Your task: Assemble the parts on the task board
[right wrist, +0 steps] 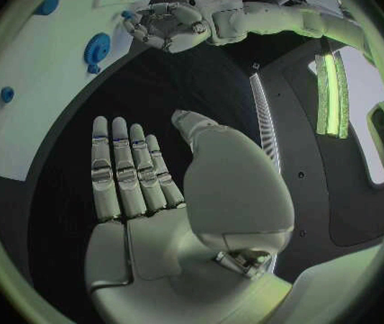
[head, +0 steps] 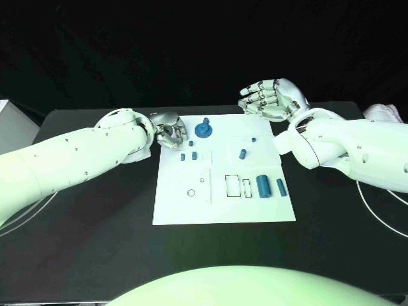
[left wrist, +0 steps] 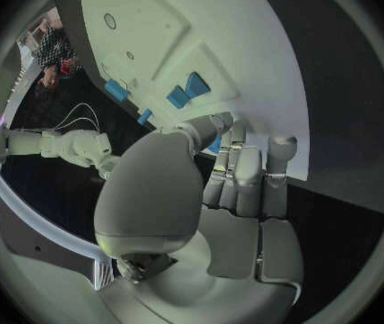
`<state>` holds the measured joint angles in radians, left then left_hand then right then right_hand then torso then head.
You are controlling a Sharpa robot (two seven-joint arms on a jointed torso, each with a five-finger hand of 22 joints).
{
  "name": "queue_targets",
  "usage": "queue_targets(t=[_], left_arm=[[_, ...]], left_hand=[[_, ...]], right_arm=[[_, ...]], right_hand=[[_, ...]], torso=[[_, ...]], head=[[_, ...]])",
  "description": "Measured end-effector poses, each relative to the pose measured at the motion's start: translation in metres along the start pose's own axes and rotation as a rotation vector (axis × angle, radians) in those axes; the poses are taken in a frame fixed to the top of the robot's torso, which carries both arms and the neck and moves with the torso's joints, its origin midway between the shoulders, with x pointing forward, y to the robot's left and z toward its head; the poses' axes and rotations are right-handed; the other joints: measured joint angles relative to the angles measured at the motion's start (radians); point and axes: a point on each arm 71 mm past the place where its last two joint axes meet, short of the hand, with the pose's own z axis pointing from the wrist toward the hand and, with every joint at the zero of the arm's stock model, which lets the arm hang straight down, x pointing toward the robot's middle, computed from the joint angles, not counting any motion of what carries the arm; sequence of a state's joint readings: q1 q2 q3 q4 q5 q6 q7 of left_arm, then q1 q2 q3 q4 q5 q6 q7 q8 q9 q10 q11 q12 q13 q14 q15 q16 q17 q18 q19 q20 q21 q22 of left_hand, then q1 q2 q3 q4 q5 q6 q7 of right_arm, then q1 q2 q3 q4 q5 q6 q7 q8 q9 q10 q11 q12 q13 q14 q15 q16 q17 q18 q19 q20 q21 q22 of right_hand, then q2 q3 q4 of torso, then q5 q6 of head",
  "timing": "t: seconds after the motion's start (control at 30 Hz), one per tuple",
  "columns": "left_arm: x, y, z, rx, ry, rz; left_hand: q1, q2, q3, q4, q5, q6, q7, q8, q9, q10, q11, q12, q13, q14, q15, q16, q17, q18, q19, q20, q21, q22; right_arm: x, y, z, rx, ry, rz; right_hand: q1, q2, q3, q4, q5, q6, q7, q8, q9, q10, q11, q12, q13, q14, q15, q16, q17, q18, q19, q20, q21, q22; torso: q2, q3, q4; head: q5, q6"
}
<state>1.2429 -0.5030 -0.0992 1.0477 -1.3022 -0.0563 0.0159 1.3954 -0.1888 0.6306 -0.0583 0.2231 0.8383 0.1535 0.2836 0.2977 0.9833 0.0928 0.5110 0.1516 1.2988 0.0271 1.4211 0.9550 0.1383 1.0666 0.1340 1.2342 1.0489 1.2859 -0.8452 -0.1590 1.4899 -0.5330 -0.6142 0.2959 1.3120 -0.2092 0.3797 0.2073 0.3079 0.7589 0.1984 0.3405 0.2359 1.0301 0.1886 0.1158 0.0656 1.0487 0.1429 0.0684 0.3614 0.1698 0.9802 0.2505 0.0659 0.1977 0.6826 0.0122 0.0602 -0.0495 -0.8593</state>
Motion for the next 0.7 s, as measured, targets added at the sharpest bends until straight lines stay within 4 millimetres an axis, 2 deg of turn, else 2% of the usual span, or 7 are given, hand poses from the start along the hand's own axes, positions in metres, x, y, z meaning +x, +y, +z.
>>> queue_targets(t=[0.13, 0.23, 0.33, 0.47, 0.63, 0.67, 0.7], left_arm=[[-0.002, 0.004, -0.003, -0.006, -0.01, -0.003], [-0.004, 0.007, -0.006, -0.01, -0.024, -0.011], [-0.008, 0.012, -0.011, -0.016, -0.047, -0.031], [-0.016, 0.021, -0.021, -0.021, -0.1, -0.109], [-0.024, 0.026, -0.035, -0.009, -0.154, -0.236], [-0.026, 0.026, -0.039, -0.002, -0.164, -0.272], [-0.027, 0.026, -0.041, 0.002, -0.171, -0.297]], left_hand=[[0.0, 0.0, 0.003, -0.003, 0.0, -0.008, 0.001, -0.004, -0.002, 0.0, 0.0, 0.0, 0.001, 0.0, 0.0, 0.0, -0.003, 0.0, 0.0, 0.0, 0.0, 0.0], [0.0, 0.0, 0.003, -0.003, 0.0, -0.013, -0.002, -0.007, -0.003, 0.0, 0.0, 0.0, 0.002, -0.006, -0.001, -0.003, -0.012, 0.0, -0.004, -0.004, -0.001, -0.002], [0.0, 0.0, 0.003, -0.003, 0.0, -0.016, 0.002, -0.013, -0.006, 0.0, 0.0, -0.008, 0.002, -0.029, 0.0, -0.016, -0.049, 0.0, -0.027, -0.005, -0.016, -0.021], [0.0, 0.0, 0.003, -0.003, 0.0, 0.0, 0.016, -0.013, -0.005, 0.002, 0.002, -0.006, 0.01, -0.054, 0.004, -0.033, -0.087, 0.0, -0.059, -0.003, -0.039, -0.051], [-0.005, 0.005, -0.002, -0.007, 0.0, 0.031, 0.023, -0.003, -0.002, 0.005, 0.006, 0.016, 0.024, -0.059, 0.009, -0.036, -0.102, 0.0, -0.071, 0.002, -0.048, -0.067], [-0.005, 0.005, -0.005, -0.009, 0.0, 0.031, 0.023, -0.003, -0.002, 0.003, 0.008, 0.016, 0.025, -0.061, 0.011, -0.04, -0.108, 0.002, -0.078, 0.003, -0.054, -0.071], [-0.005, 0.005, -0.008, -0.006, 0.0, 0.031, 0.023, -0.003, -0.002, 0.001, 0.01, 0.016, 0.026, -0.065, 0.011, -0.04, -0.113, 0.015, -0.083, 0.004, -0.059, -0.075]], right_arm=[[-0.002, -0.002, 0.0, 0.005, -0.003, -0.004], [-0.004, -0.004, 0.001, 0.013, -0.006, -0.015], [-0.008, -0.008, 0.002, 0.021, -0.006, -0.034], [-0.013, -0.012, 0.003, 0.027, 0.005, -0.085], [-0.016, -0.017, 0.005, 0.027, 0.035, -0.169], [-0.017, -0.018, 0.005, 0.027, 0.043, -0.189], [-0.018, -0.019, 0.005, 0.027, 0.054, -0.215]], right_hand=[[0.0, 0.0, -0.004, -0.004, 0.0, 0.0, 0.0, -0.004, -0.001, 0.0, 0.0, 0.0, 0.0, 0.003, -0.001, 0.0, -0.004, 0.0, 0.0, 0.0, 0.0, -0.004], [0.02, 0.017, 0.011, -0.023, -0.006, 0.008, -0.002, -0.004, -0.002, 0.0, 0.0, 0.0, 0.0, 0.036, -0.01, 0.016, -0.01, 0.0, 0.023, -0.008, 0.014, -0.011], [0.049, 0.012, 0.039, -0.05, -0.018, 0.039, 0.002, -0.004, -0.005, 0.015, -0.015, 0.0, 0.0, 0.076, -0.025, 0.033, -0.011, 0.0, 0.057, -0.024, 0.03, -0.014], [0.091, 0.012, 0.089, -0.1, -0.043, 0.088, 0.01, -0.004, -0.011, 0.053, -0.042, 0.008, 0.0, 0.162, -0.057, 0.074, 0.006, 0.0, 0.132, -0.063, 0.082, 0.003], [0.091, 0.012, 0.106, -0.152, -0.051, 0.143, -0.005, -0.024, -0.023, 0.11, -0.066, 0.008, 0.0, 0.256, -0.094, 0.124, 0.045, 0.0, 0.189, -0.113, 0.187, 0.074], [0.091, 0.012, 0.103, -0.162, -0.051, 0.155, -0.008, -0.029, -0.026, 0.123, -0.071, 0.008, 0.0, 0.282, -0.102, 0.14, 0.057, 0.0, 0.199, -0.124, 0.219, 0.096], [0.091, 0.012, 0.101, -0.168, -0.051, 0.162, -0.011, -0.031, -0.028, 0.131, -0.076, 0.008, 0.0, 0.297, -0.107, 0.151, 0.065, 0.0, 0.205, -0.129, 0.239, 0.111]], torso=[[0.0, -0.0001, 0.0], [0.0, -0.0004, 0.0], [0.0, -0.0007, -0.0004], [-0.001, -0.0006, -0.0006], [-0.002, -0.0007, 0.0], [-0.002, -0.0007, 0.0003], [-0.003, -0.0011, 0.0007]], head=[[-0.001, 0.001], [-0.001, 0.004], [-0.003, 0.008], [-0.005, 0.015], [-0.009, 0.023], [-0.009, 0.024], [-0.01, 0.027]])
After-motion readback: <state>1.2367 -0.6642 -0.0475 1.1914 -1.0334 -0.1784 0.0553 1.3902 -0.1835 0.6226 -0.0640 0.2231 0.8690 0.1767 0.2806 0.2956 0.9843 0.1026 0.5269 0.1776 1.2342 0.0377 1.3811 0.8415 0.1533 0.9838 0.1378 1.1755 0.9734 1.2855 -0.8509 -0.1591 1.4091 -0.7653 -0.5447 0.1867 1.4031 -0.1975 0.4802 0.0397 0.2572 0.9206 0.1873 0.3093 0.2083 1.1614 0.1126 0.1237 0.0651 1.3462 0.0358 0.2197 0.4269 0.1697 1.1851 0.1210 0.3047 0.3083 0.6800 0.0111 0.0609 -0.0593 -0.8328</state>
